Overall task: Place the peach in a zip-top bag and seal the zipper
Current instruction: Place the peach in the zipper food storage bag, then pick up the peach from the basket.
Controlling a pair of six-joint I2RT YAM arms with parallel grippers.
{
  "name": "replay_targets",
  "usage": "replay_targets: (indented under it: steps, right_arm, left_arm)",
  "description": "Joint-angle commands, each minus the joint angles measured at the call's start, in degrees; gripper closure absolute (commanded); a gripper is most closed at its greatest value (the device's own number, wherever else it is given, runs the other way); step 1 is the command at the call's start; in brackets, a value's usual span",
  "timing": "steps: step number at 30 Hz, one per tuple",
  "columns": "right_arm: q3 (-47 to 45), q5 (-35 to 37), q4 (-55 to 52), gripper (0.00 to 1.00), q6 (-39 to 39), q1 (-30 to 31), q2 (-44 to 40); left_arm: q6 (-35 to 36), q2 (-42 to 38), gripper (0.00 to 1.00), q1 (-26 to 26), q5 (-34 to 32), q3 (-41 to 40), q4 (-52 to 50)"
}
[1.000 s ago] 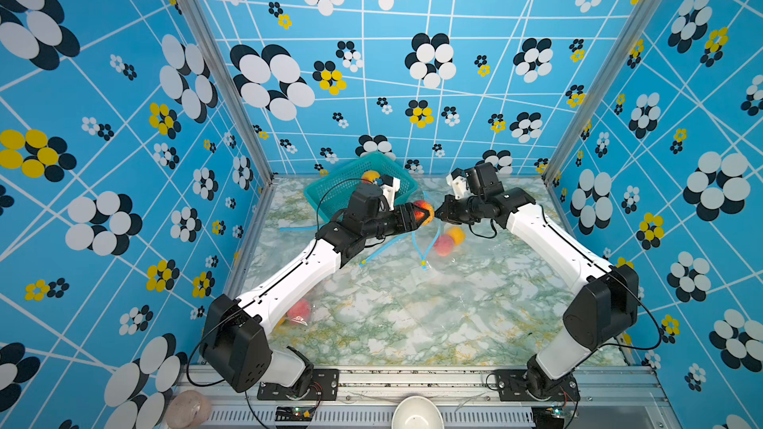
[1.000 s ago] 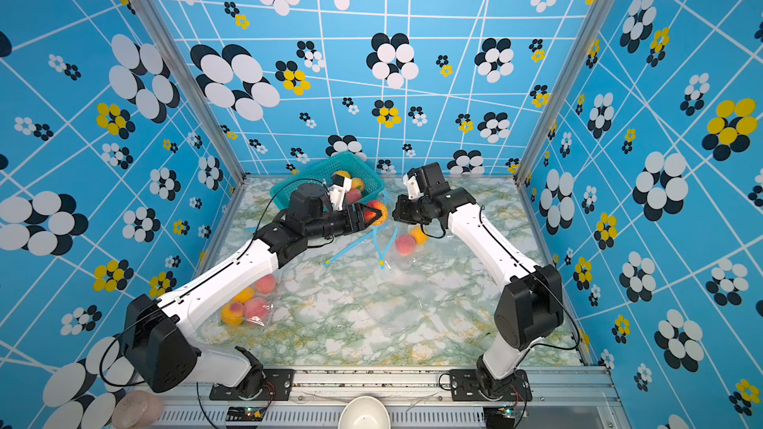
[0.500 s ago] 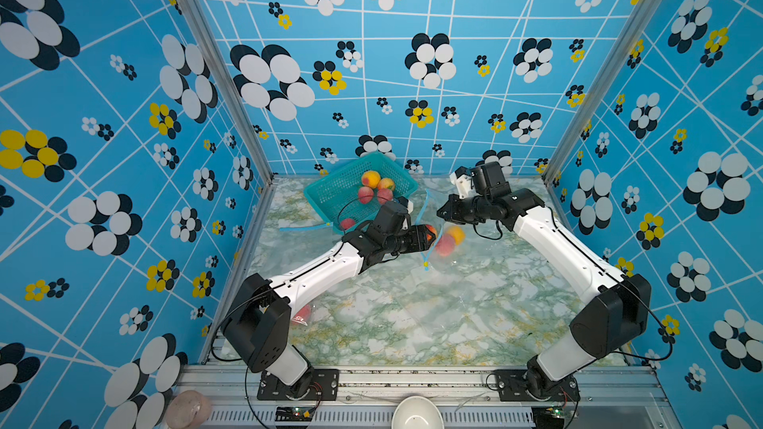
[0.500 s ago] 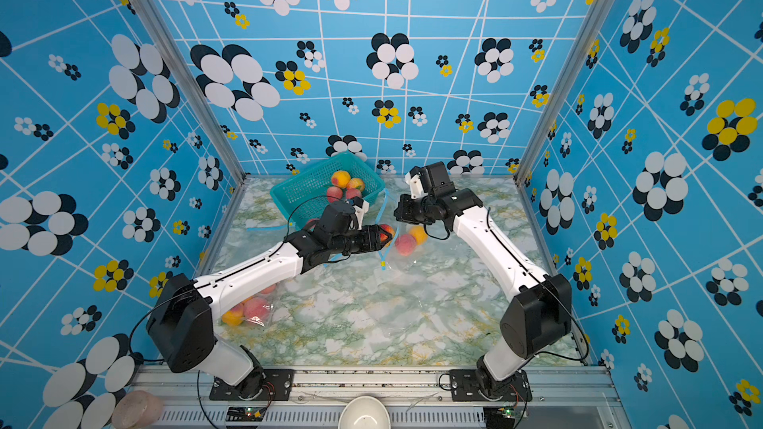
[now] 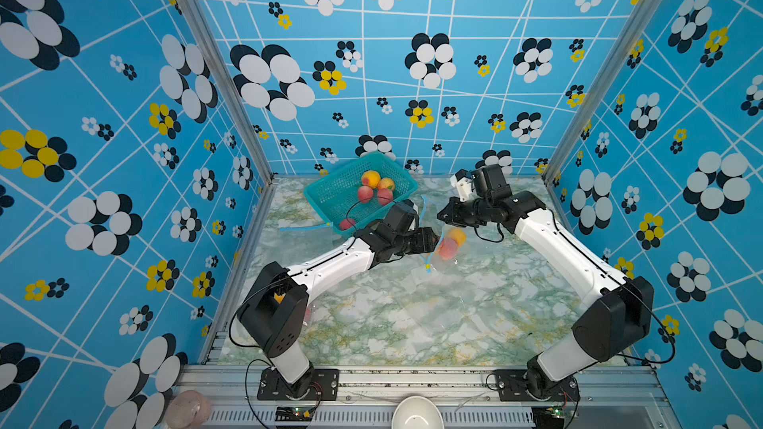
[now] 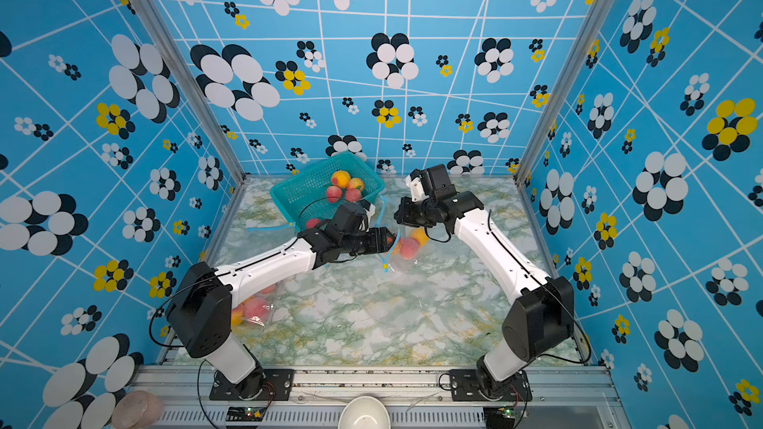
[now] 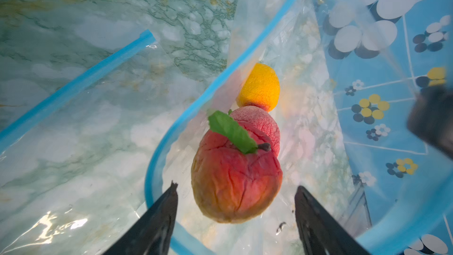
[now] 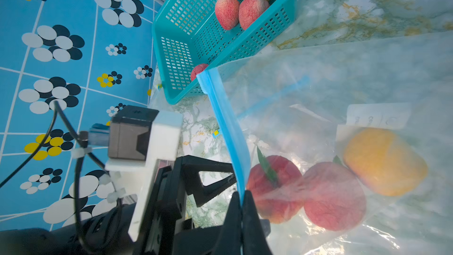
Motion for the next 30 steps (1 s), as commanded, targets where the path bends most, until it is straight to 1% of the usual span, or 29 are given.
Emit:
replay_targets:
  steps: [1, 9, 14, 16, 18, 23, 24, 26, 30]
  right_arm:
    - [-0.69, -0.64, 1.03, 1.0, -0.05, 0.03, -1.55]
    - [-1.23, -0.01, 1.45, 1.0, -0.15, -0.01, -1.04]
    - [-1.65, -0.01, 1.8, 1.0, 0.09, -0.01, -1.25]
    - [-1.76, 0.23, 1.57, 1.0, -0.15, -0.05, -1.31]
    - [-1.82, 0.5, 1.41, 1.0, -0.23, -0.17, -1.38]
    - [-0.94, 0.32, 1.39, 1.0, -0.12, -0.23, -1.27]
    - [-0.82, 0.17, 1.53, 1.0, 0.0, -0.23, -1.13]
    - [-0.51, -0.25, 1.61, 1.0, 0.05, -0.29, -1.07]
    - [-0.1, -0.71, 1.64, 1.0, 0.2, -0.23, -0.87]
  left_arm:
    - [0.55, -0.16, 0.21, -0.32, 1.6, 2.54, -0.18]
    - [2.77, -3.6, 0.18, 0.43, 3.12, 5.7, -2.33]
    - [2.09, -4.69, 0.21, 2.15, 4.23, 5.58, -2.37]
    - [2.48, -5.24, 0.24, 2.41, 3.86, 5.25, -2.89]
    - [3.39, -5.7, 0.29, 2.4, 3.4, 5.15, -4.46]
    - [4.97, -7.48, 0.52, 2.13, 1.47, 3.24, -6.76]
    - [5.29, -7.78, 0.54, 2.07, 0.34, 2.81, -7.38]
    - [5.67, -8.05, 0.54, 2.0, -1.22, 1.86, -8.24]
    - [5.25, -7.59, 0.54, 2.17, -0.73, 1.02, -7.26]
